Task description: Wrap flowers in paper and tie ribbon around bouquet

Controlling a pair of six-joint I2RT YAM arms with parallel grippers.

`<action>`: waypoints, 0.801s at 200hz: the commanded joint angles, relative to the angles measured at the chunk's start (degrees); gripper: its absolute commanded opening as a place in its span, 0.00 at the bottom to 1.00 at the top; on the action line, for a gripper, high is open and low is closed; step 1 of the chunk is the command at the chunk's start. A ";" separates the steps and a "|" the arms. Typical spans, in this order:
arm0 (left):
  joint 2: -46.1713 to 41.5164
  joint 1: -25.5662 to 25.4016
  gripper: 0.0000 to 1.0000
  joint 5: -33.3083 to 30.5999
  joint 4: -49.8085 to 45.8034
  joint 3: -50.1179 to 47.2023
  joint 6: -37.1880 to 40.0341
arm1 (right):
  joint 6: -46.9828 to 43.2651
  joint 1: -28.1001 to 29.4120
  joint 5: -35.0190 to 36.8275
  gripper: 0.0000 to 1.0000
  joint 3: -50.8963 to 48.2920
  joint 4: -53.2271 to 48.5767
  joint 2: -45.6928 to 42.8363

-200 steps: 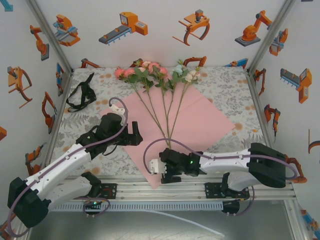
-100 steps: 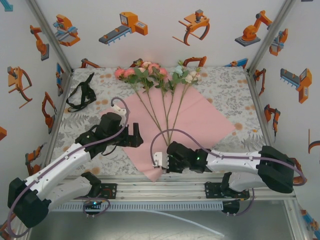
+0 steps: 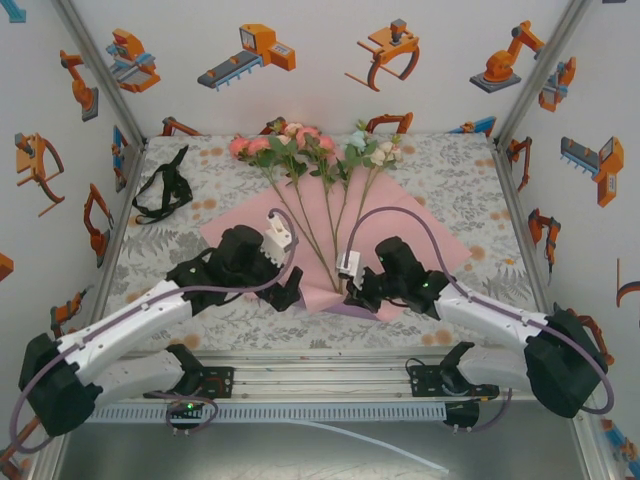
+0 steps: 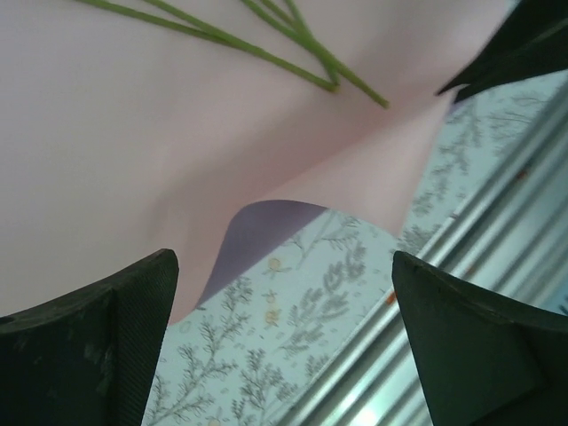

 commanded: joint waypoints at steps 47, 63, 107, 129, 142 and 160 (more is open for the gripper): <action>12.90 0.61 0.98 -2.47 18.99 -5.73 8.56 | -2.44 -2.79 -8.41 0.02 4.14 -1.51 6.06; 12.78 1.11 0.96 6.31 21.91 -6.57 7.77 | -2.32 -2.76 -8.65 0.04 4.71 -1.03 7.17; 14.87 2.63 0.42 18.41 27.82 -9.07 -0.35 | 5.13 -2.88 -2.80 0.39 3.78 3.04 7.19; 15.41 4.27 0.09 18.43 29.18 -9.65 -3.85 | 9.55 -2.88 -1.26 0.79 2.80 2.80 6.09; 14.78 5.42 0.01 18.18 30.64 -10.12 -5.81 | 11.82 -2.84 -1.82 0.81 0.97 4.15 4.46; 14.05 6.14 0.00 17.72 33.13 -10.91 -7.00 | 15.43 -2.93 2.56 0.80 -2.67 9.11 2.32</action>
